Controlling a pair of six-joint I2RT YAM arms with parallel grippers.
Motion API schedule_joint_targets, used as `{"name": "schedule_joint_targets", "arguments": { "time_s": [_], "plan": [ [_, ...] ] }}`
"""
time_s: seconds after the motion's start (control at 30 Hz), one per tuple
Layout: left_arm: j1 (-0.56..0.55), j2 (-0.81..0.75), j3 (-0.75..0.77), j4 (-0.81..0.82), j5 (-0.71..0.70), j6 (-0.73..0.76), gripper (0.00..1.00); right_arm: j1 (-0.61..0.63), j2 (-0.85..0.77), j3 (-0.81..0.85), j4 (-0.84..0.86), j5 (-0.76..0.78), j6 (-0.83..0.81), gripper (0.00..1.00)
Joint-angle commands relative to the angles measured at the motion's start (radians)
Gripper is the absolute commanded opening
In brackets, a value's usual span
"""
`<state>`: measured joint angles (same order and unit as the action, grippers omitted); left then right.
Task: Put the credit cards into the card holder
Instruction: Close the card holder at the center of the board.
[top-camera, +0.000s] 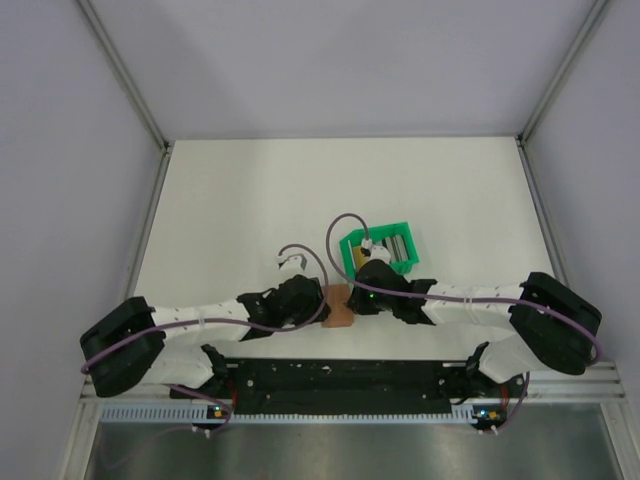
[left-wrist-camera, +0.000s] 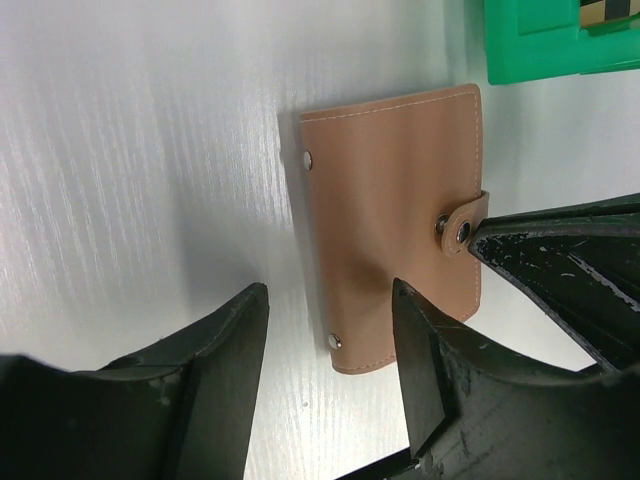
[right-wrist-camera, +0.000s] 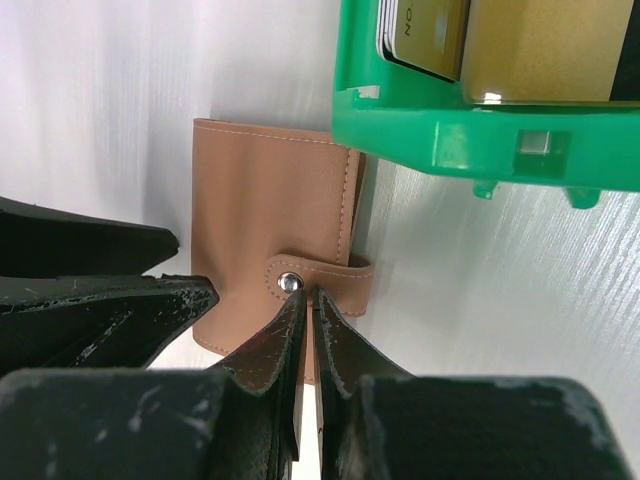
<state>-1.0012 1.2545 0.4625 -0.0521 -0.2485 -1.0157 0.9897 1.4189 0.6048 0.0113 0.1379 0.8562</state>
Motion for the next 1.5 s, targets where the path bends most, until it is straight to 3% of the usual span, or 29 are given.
{"name": "schedule_joint_targets", "arguments": {
  "time_s": [0.0, 0.43, 0.97, 1.47],
  "plan": [
    [0.012, 0.04, -0.016, -0.006, 0.008, 0.054, 0.56, -0.006, 0.008, 0.046, 0.026, 0.02, -0.014, 0.06],
    [0.013, 0.134, -0.03, 0.043, 0.069, 0.045, 0.35, -0.011, 0.029, 0.058, 0.044, 0.022, -0.014, 0.06],
    [0.013, 0.138, -0.055, 0.072, 0.091, 0.048, 0.28, -0.013, 0.095, 0.078, 0.032, 0.017, -0.008, 0.06],
    [0.013, 0.132, -0.053, 0.077, 0.092, 0.063, 0.26, -0.034, 0.216, 0.216, -0.246, 0.011, -0.034, 0.04]
  ]
}}
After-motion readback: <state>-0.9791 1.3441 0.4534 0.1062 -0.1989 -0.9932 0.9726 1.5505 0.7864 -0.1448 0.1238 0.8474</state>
